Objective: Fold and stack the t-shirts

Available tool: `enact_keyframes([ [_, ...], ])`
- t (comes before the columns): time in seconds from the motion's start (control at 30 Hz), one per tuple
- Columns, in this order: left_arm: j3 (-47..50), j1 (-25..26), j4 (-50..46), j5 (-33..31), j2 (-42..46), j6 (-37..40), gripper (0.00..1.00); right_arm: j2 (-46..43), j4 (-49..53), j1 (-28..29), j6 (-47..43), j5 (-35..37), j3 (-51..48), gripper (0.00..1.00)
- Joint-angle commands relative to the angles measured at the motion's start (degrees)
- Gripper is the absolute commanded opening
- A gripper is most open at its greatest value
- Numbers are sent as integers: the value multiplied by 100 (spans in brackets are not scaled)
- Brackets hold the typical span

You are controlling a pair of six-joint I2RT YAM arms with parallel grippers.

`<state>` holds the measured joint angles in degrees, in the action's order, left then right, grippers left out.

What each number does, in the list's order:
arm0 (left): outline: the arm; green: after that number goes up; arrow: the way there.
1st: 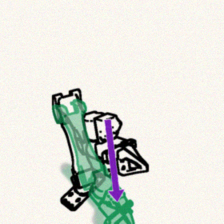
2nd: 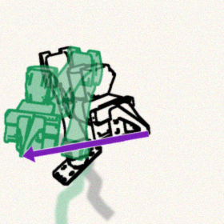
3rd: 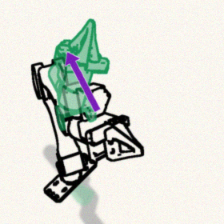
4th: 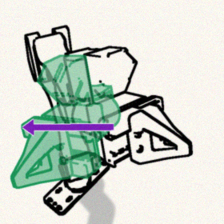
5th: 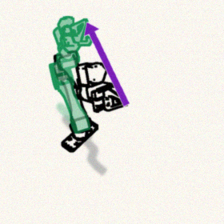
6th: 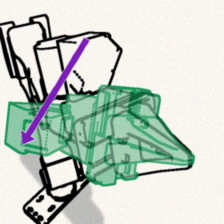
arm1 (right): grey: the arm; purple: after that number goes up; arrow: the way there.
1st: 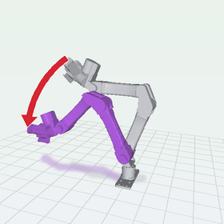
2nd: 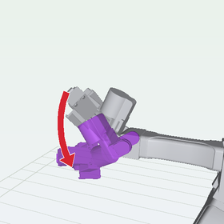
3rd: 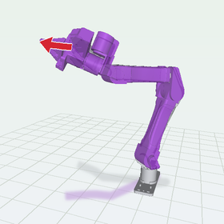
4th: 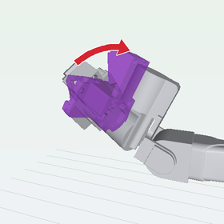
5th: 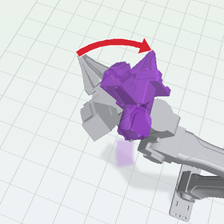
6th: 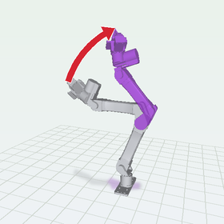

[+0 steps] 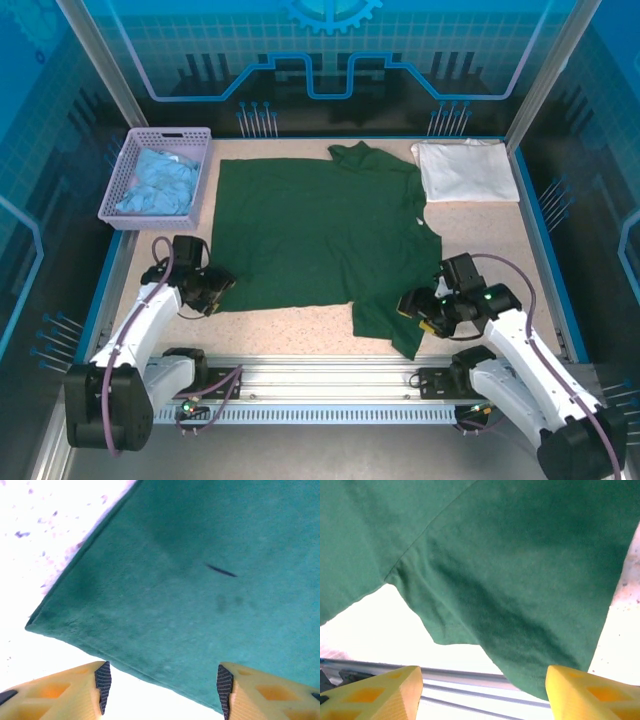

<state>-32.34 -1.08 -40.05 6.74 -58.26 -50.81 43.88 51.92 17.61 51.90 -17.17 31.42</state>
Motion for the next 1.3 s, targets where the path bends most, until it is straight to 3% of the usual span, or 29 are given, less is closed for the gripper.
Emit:
enact_keyframes([
  [0.0, 164, -93, 72, -75, 150, -421, 57, 18, 396, 278, 218, 7, -97, 65],
  [0.23, 146, -96, -550, -832, 647, -614, 54, 529, 579, 620, 326, 45, 21, 65],
  [0.47, 342, -111, -910, -1165, 871, -622, 51, 540, 550, 640, 426, 314, 221, 65],
  [1.0, 618, -116, -13, -1033, 189, -795, 39, 645, 500, 791, 653, 610, 417, 63],
  [1.1, 640, -125, 113, -1096, 130, -809, 39, 573, 902, 896, 949, 781, 393, 62],
  [1.27, 631, -120, 286, -1037, -247, -825, 33, 509, 708, 1113, 1496, 419, -101, 57],
])
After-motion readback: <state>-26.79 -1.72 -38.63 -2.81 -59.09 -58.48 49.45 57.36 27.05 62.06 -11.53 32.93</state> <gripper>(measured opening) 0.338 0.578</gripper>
